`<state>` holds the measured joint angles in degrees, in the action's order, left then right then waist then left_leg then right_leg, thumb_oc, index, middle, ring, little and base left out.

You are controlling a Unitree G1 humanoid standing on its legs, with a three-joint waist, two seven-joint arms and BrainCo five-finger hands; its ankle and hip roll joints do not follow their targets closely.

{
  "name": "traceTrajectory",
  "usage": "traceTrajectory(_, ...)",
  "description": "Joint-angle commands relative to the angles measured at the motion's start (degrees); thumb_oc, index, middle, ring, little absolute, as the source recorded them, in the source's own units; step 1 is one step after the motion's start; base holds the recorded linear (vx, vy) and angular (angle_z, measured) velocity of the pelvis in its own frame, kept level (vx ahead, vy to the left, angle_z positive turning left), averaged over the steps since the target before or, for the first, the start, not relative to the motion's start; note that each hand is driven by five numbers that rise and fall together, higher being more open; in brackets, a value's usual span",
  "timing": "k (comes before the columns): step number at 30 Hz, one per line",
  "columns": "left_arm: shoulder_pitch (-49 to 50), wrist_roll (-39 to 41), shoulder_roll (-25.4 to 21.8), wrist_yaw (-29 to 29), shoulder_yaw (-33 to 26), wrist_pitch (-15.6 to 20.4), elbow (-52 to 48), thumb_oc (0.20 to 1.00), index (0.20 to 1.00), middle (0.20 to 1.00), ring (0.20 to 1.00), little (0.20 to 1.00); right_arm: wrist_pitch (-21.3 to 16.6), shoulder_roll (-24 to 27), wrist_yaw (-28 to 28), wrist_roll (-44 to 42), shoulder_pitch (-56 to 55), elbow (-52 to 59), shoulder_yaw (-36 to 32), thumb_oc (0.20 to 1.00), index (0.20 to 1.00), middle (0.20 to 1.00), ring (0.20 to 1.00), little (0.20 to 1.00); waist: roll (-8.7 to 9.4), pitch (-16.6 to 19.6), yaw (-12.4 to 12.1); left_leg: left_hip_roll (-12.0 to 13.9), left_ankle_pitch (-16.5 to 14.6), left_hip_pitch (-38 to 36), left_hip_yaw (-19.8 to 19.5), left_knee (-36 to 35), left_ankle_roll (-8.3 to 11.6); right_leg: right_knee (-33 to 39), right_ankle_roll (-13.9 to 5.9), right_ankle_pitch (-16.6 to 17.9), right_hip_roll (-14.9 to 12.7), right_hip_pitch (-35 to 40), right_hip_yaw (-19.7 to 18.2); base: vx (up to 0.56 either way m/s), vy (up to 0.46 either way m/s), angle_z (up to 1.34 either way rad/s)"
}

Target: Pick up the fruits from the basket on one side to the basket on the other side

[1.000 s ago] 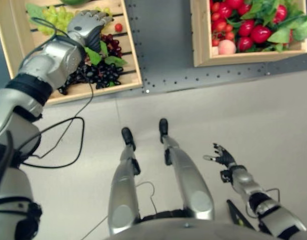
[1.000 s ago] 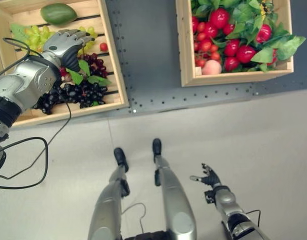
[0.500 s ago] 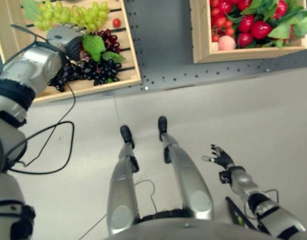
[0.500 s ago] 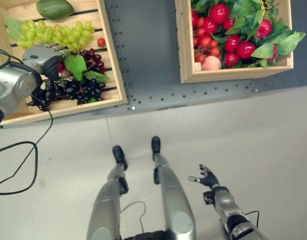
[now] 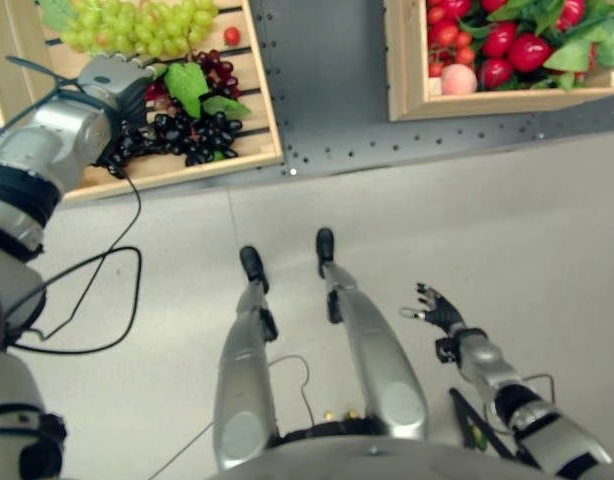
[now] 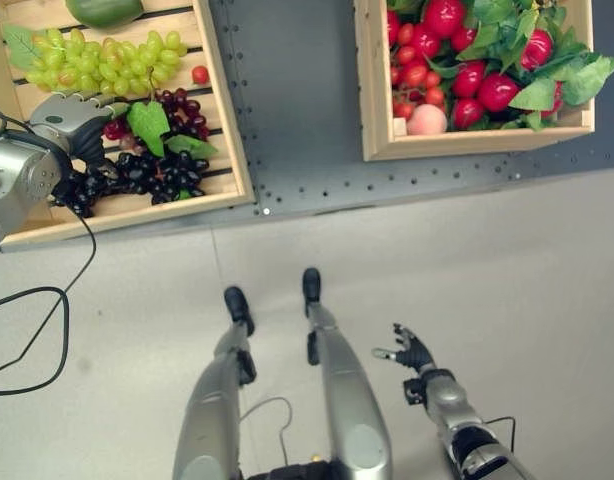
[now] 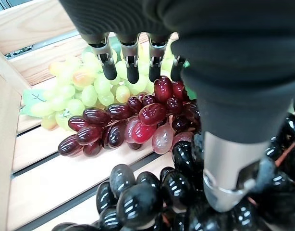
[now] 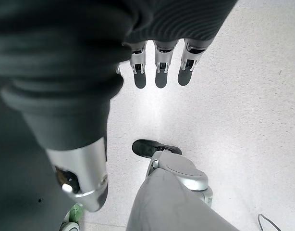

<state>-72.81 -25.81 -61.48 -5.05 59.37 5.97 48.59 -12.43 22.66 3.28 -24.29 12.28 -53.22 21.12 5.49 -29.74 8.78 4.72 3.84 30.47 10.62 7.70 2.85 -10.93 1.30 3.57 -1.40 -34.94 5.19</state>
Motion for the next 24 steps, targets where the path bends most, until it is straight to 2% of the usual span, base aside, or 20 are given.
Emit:
traceTrajectory(1, 0.4, -0.8, -2.0, -0.7, -3.1, -0.2, 0.3, 1.0, 1.0, 1.0, 1.0, 1.0, -0.8, 2.6, 0.2, -2.0, -3.7, 2.1, -0.6, 1.0, 1.0, 1.0, 1.0, 1.0, 1.92, -0.1, 1.0, 0.9, -5.3, 1.9, -1.0, 7.3, -0.31, -1.8, -9.24, -2.0, -3.8, 0.7, 1.1, 0.0, 0.0, 0.0)
traceTrajectory(13, 1.2, 0.4, 1.2, -1.5, -5.1, -0.8, 2.5, 1.0, 1.0, 1.0, 1.0, 1.0, -1.5, 3.8, 0.2, -3.3, -5.2, 7.2, -1.4, 1.0, 1.0, 1.0, 1.0, 1.0, 4.08, -0.1, 3.1, 1.7, -5.2, 6.4, -1.1, 7.8, -0.19, -2.6, -9.36, -1.8, -3.1, -4.0, 0.9, 0.01, 0.0, 0.0)
traceTrajectory(14, 1.3, 0.5, 1.3, -1.9, -5.3, -0.9, 2.9, 1.0, 1.0, 1.0, 1.0, 1.0, -1.6, 3.8, 0.3, -3.4, -5.4, 7.9, -1.4, 1.0, 1.0, 1.0, 1.0, 1.0, 4.15, -0.1, 3.2, 2.0, -7.0, 6.2, -1.6, 8.2, 0.18, -3.1, -9.86, -3.2, -2.8, -3.9, 0.8, 0.09, 0.002, -0.02)
traceTrajectory(24, 2.4, 0.4, 2.1, -3.1, -6.4, -1.1, 5.3, 1.0, 1.0, 1.0, 1.0, 1.0, -2.4, 3.9, 0.7, -4.6, -6.4, 9.2, -1.5, 1.0, 1.0, 1.0, 1.0, 1.0, 4.98, -0.1, 4.6, 2.7, -8.5, 11.0, -1.8, 11.3, 0.05, -5.4, -9.68, -3.7, -2.6, -8.8, 0.4, 0.01, -0.002, -0.01)
